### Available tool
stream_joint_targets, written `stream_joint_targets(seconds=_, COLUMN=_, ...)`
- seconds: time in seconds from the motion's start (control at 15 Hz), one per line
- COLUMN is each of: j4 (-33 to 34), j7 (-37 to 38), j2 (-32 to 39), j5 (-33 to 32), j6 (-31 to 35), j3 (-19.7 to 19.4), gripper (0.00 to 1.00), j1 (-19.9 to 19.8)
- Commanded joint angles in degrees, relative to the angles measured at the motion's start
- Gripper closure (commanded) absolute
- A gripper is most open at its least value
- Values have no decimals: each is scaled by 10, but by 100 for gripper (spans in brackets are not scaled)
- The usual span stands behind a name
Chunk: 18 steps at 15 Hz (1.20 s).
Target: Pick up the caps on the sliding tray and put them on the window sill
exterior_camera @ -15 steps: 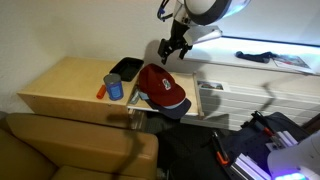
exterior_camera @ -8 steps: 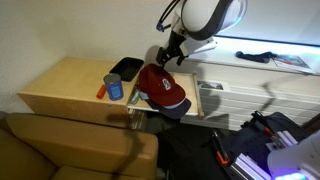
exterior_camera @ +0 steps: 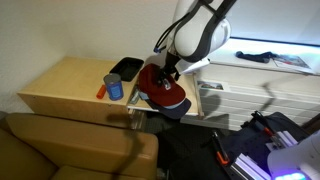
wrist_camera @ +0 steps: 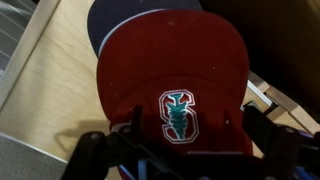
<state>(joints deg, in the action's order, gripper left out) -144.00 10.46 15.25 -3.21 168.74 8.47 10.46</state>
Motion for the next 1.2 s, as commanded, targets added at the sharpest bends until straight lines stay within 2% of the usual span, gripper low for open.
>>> stream_joint_targets(seconds=0.0, j4=6, j7=-8, j2=9, j5=4, j6=2, j3=-12, gripper=0, j1=13)
stream_joint_targets(seconds=0.13, j4=16, j7=-7, j2=21, j5=1, j6=3, j3=-19, gripper=0, j1=19)
stream_joint_targets(seconds=0.2, j4=13, j7=-1, j2=15, j5=-21, j6=0, j3=-38, gripper=0, j1=33)
stream_joint_targets(seconds=0.4, j4=27, j7=31, j2=61, j5=-115, j6=47, j3=-125, gripper=0, j1=99)
stream_joint_targets(seconds=0.6, j4=38, j7=42, j2=104, j5=-155, j6=102, j3=-159, gripper=0, j1=131)
stream_joint_targets(seconds=0.87, j4=61, j7=36, j2=151, j5=-145, j6=172, j3=-170, gripper=0, j1=160)
stream_joint_targets(seconds=1.0, j4=75, j7=33, j2=170, j5=-140, j6=160, j3=-169, gripper=0, j1=162)
stream_joint_targets(seconds=1.13, j4=83, j7=33, j2=189, j5=-135, j6=127, j3=-152, gripper=0, j1=137)
